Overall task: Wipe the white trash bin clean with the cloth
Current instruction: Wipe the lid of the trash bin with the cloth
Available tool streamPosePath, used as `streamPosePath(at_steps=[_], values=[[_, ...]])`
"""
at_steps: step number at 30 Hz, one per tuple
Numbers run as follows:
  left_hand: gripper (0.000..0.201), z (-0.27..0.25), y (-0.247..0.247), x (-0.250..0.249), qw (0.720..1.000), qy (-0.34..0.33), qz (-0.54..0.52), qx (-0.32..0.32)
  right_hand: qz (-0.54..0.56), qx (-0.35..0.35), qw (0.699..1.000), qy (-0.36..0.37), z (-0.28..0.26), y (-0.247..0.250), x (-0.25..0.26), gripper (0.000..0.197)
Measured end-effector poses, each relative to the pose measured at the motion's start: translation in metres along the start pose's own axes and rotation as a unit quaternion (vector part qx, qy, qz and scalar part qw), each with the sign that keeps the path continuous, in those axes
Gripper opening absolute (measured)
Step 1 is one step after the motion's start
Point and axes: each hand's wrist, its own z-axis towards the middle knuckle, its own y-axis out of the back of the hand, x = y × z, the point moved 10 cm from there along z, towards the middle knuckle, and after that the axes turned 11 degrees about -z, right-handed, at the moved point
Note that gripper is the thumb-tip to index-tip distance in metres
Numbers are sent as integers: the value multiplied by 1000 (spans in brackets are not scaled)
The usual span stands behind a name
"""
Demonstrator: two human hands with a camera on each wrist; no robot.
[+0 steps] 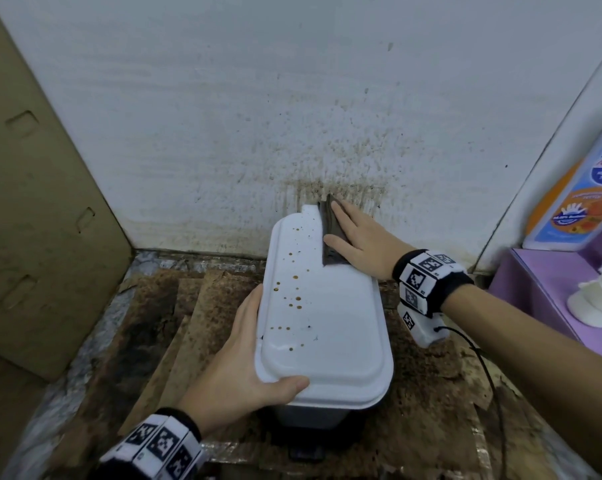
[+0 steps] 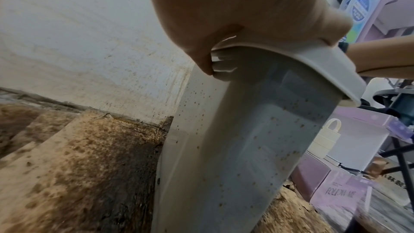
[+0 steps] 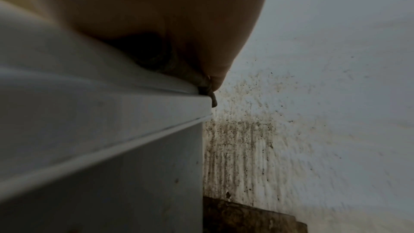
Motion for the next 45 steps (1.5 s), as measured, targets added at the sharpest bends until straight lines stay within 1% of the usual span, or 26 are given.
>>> streamPosePath(at_steps=[4,9,12,15,20,25,29,33,36,39,42,45], values=[[128,0,0,3,1000,5,2,-2,13,-22,1000,-6,-29,-6,1,82],[128,-1,0,3,1000,5,-1,-2,55,-13,998,-7,-90,-12,25,78],[129,-1,1,5,1000,6,1,-6,41,-22,999,12,-124,-14,48,76],[130,1,1,6,1000,4,5,-8,14,-28,999,22,-140,-15,62,74],[130,1,1,4,1000,-2,10,-9,3,-9,1000,26,-123,-12,57,77],[128,1,1,2,1000,-4,4,-6,6,25,1000,1,-70,-6,34,79],[127,2,1,0,1000,-4,1,-2,-15,37,999,-15,-22,-4,11,81],[126,2,1,1,1000,-3,4,-2,-11,42,999,-9,1,1,3,81],[127,1,1,2,1000,2,17,1,-5,28,1000,-9,-4,2,6,79],[127,1,1,2,1000,1,24,2,-6,16,1000,-12,-21,1,12,77],[131,2,2,5,1000,7,24,0,-6,20,1000,-7,-52,-4,27,77],[131,1,1,5,1000,5,17,2,-6,14,1000,6,-95,-9,49,76]])
